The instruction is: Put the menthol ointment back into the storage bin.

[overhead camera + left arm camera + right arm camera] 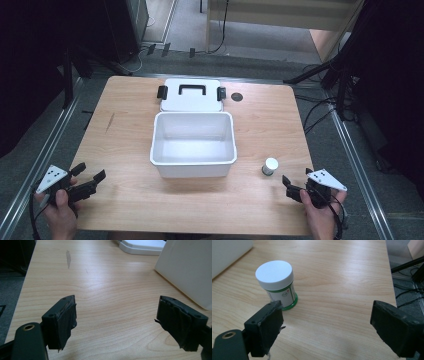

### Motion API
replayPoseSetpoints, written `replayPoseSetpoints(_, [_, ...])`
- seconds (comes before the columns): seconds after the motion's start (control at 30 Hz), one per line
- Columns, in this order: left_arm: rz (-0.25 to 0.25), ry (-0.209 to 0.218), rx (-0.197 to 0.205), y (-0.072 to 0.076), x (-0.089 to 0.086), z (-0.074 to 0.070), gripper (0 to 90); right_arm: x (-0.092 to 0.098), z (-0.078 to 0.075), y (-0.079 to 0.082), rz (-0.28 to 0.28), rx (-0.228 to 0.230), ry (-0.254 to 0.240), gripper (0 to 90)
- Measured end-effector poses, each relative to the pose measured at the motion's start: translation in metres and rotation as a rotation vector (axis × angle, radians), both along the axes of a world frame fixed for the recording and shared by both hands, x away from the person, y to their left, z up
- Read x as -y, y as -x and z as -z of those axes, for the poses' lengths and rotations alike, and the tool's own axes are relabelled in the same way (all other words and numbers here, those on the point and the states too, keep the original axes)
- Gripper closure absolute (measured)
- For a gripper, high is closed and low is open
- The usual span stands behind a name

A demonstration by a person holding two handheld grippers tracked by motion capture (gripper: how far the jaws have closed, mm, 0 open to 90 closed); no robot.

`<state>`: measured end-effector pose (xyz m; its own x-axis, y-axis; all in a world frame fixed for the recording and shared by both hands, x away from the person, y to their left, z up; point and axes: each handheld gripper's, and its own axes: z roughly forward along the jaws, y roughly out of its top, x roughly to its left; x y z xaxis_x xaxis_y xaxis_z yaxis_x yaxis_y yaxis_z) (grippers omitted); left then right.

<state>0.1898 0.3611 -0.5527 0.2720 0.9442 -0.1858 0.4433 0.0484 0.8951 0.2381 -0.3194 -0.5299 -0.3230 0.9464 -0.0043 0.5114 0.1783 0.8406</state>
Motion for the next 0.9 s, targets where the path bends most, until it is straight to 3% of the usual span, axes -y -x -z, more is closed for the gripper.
replayPoseSetpoints(0.1, [0.0,0.0,-0.001,0.0,0.0,0.0,17.2,-0.002,-0.003,-0.003,-0.015,-0.026,0.023,12.0])
replayPoseSetpoints(0.13, [0.001,0.0,-0.002,0.0,0.001,0.0,17.2,-0.005,-0.006,-0.007,-0.042,-0.065,0.03,12.2])
replayPoseSetpoints(0.4, [-0.001,0.004,-0.003,0.0,0.0,0.0,17.2,-0.022,-0.016,-0.018,-0.136,-0.193,0.124,12.7])
replayPoseSetpoints(0.67, [0.002,0.003,-0.003,0.0,0.0,0.0,17.2,-0.036,-0.025,-0.031,-0.16,-0.36,0.229,12.6])
replayPoseSetpoints(0.77, [0.003,0.003,-0.004,0.0,0.0,0.0,17.2,-0.039,-0.026,-0.035,-0.177,-0.388,0.254,12.5])
replayPoseSetpoints(0.9, [0.009,0.004,-0.003,0.0,0.001,0.0,18.0,-0.048,-0.026,-0.044,-0.179,-0.511,0.291,12.6])
